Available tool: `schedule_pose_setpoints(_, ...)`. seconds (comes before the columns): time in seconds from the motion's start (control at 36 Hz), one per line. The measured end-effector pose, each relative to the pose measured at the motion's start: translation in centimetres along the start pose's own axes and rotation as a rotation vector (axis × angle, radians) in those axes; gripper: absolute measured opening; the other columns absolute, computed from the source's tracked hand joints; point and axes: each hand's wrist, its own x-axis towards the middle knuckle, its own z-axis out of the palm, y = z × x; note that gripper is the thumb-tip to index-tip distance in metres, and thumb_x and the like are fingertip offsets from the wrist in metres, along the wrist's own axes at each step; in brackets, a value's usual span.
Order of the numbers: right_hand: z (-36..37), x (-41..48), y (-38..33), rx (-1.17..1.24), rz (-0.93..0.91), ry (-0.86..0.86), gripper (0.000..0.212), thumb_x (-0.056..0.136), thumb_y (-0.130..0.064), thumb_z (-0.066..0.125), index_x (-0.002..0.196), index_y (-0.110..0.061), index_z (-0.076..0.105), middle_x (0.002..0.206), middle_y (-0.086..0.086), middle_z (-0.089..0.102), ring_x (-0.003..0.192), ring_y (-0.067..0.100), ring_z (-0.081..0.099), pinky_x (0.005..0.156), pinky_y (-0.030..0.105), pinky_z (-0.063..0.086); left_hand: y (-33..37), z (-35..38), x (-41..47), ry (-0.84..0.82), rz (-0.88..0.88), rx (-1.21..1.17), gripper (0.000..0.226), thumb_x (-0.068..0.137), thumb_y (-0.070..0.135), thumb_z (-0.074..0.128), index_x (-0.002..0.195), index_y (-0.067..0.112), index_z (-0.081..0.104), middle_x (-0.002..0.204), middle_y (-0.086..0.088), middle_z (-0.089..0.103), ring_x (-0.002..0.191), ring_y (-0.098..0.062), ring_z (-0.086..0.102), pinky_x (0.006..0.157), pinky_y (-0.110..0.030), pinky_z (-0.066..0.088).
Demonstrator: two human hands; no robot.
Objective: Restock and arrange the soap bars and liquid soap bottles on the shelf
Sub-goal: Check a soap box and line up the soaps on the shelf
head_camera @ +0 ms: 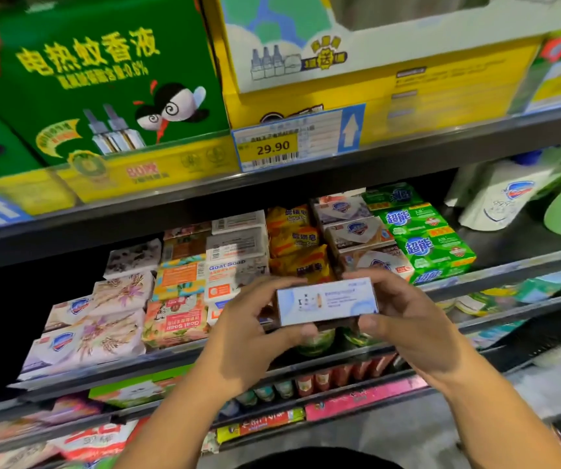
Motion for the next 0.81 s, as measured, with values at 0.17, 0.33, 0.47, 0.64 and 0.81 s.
schedule_pose_setpoints(0.17, 0.0, 0.0, 0.3, 0.021, 0.047, 0.16, 0.058, 0.054, -0.052, 0.092, 0.102, -0.026, 0.074, 0.116, 0.005, 0.071, 0.102, 0.027, 0.069, 0.087, 0.041, 0.058, 1.9, 1.3, 0.7, 0.068, -0.153, -0.282, 0.045, 0.073, 0.042, 0.074, 0.117, 0.033, 0.063, 0.095, 0.021, 0.072, 0.089, 0.001, 0.069, 0.071, -0.013, 0.051)
schedule_pose_setpoints(0.33, 0.1, -0.1, 0.2, -0.033, 0.0, 0.324, 0.027, 0.071, -0.041, 0.084, 0.092, -0.028, 0.072, 0.112, 0.0, 0.07, 0.108, 0.018, 0.065, 0.1, 0.058, 0.049, 0.7, 2.1, 1.2, -0.043, -0.103, -0.343, 0.059, 0.065, 0.043, 0.088, 0.12, 0.045, 0.066, 0.136, 0.016, 0.057, 0.121, -0.004, 0.059, 0.09, -0.024, 0.053)
schedule_pose_setpoints(0.47, -0.4, -0.7, -0.5, 0.246, 0.079, 0.295, 0.062, 0.042, -0.058, 0.094, 0.083, -0.016, 0.077, 0.104, 0.019, 0.073, 0.092, 0.031, 0.069, 0.078, 0.047, 0.059, 0.2, 2.0, 1.2, -0.219, 0.017, -0.174, 0.064, 0.059, 0.043, 0.088, 0.119, 0.048, 0.065, 0.142, 0.026, 0.044, 0.137, -0.004, 0.043, 0.104, -0.031, 0.048)
schedule_pose_setpoints(0.64, -1.3, -1.9, -1.5, 0.451, 0.139, -0.036, 0.075, 0.05, -0.02, 0.097, 0.12, -0.01, 0.07, 0.119, 0.025, 0.066, 0.084, 0.038, 0.072, 0.065, 0.034, 0.062, 0.4, 1.7, 1.7, -0.093, -0.131, -0.262, 0.056, 0.056, 0.032, 0.094, 0.099, 0.053, 0.067, 0.106, 0.019, 0.072, 0.102, -0.004, 0.067, 0.081, -0.022, 0.055)
schedule_pose_setpoints(0.81, -0.7, -1.1, -1.6, 0.011, 0.11, 0.07, 0.04, 0.063, -0.015, 0.087, 0.101, -0.017, 0.074, 0.1, 0.006, 0.076, 0.085, 0.014, 0.071, 0.067, 0.025, 0.057, 0.8, 1.5, 1.4, -0.088, -0.212, -0.275, 0.057, 0.058, 0.057, 0.076, 0.11, 0.033, 0.07, 0.106, 0.016, 0.075, 0.102, -0.004, 0.069, 0.09, -0.032, 0.054)
